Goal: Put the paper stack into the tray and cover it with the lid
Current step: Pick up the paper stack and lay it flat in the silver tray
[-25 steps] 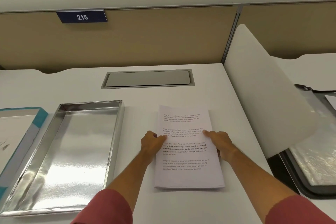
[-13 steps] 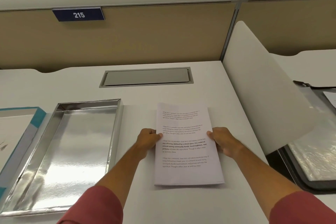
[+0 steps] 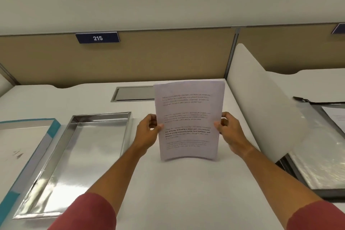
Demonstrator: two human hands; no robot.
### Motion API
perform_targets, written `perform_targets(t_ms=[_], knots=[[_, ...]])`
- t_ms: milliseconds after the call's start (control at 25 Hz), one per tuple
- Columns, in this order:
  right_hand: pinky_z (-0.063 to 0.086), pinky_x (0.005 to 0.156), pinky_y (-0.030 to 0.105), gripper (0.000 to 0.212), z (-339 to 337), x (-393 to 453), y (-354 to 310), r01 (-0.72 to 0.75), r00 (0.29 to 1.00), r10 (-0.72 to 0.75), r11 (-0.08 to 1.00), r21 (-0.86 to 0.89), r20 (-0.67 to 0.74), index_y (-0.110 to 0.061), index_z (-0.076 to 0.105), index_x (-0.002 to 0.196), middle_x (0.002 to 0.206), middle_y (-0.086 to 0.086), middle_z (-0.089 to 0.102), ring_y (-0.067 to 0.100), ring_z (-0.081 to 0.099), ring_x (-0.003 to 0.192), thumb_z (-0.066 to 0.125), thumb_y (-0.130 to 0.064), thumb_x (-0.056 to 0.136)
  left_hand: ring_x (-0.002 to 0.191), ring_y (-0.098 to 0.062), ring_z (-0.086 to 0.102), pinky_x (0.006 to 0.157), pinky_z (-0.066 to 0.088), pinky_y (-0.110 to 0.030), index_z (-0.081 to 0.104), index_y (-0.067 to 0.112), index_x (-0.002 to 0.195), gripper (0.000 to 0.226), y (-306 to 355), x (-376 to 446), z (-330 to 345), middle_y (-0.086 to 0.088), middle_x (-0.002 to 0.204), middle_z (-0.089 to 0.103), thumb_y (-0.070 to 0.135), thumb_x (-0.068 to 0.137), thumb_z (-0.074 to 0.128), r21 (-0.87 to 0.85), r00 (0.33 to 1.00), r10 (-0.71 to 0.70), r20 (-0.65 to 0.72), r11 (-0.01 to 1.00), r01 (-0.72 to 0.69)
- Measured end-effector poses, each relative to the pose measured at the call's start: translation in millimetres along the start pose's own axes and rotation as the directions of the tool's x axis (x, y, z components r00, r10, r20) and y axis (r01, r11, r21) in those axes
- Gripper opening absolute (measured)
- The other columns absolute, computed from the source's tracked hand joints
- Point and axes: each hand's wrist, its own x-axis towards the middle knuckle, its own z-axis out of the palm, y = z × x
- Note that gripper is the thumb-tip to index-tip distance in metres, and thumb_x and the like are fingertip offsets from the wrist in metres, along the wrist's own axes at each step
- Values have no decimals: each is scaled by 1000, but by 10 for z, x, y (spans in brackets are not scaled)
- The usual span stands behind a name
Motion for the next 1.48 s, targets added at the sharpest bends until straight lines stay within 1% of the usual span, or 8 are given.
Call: perform_targets(t_ms=[160,280,520,680,840,1120,1320,1480], knots=[[57,81,35,16,-52,-109,-53,70,996,-69,997,-25,49,-14,60,106,104,11,72,26,69,96,60,-8,92,94,-18,66,83,57,-35,57,19,106,20,58,-111,-33,3,106,68,18,88,66,107,998,55,-19,993,-53],[57,86,36,19,-111,-90,-151,103,991,-98,993,-54,85,-13,63,109,105,7,73,24,69,98,61,-7,91,95,-18,65,81,54,-33,56,19,110,24,159,-88,-83,2,108,67,21,88,66,119,994,101,-44,988,-95],[57,88,41,18,-54,-142,-143,151,989,-150,978,-145,20,-10,63,107,103,6,71,26,68,97,62,-6,90,94,-23,64,85,55,-39,57,15,105,18,205,-111,-61,-2,106,67,17,89,65,134,992,109,-68,986,-99],[57,90,40,19,-74,-124,-181,172,985,-169,974,-148,29,-10,64,107,103,4,72,24,68,98,64,-5,89,92,-19,65,83,55,-34,57,18,101,17,223,-97,-122,2,101,67,17,87,68,138,986,144,-80,982,-132],[54,95,42,24,-118,-90,-205,153,986,-139,974,-165,90,-14,63,111,108,4,71,23,67,102,66,-6,88,91,-15,64,80,52,-29,58,22,100,20,204,-81,-148,7,98,66,18,85,70,143,991,114,-66,984,-104],[55,93,44,28,-87,-102,-187,166,986,-161,967,-192,42,-10,65,114,108,6,72,25,68,100,67,-4,87,86,-14,64,81,49,-26,60,19,99,16,211,-64,-144,5,98,66,17,85,70,217,987,143,-67,968,-126],[55,93,38,27,-130,-108,-108,143,988,-131,974,-174,80,-11,66,112,106,3,73,20,68,100,67,-4,86,91,-18,66,83,52,-29,64,13,102,19,117,-79,-144,0,100,70,15,84,71,192,993,109,-45,977,-99],[55,93,37,26,-99,-130,-36,106,993,-95,981,-165,70,-11,67,111,106,3,73,20,68,101,67,-4,86,90,-20,65,82,52,-32,63,16,100,18,56,-114,-98,2,98,68,15,84,72,177,996,64,-64,983,-51]])
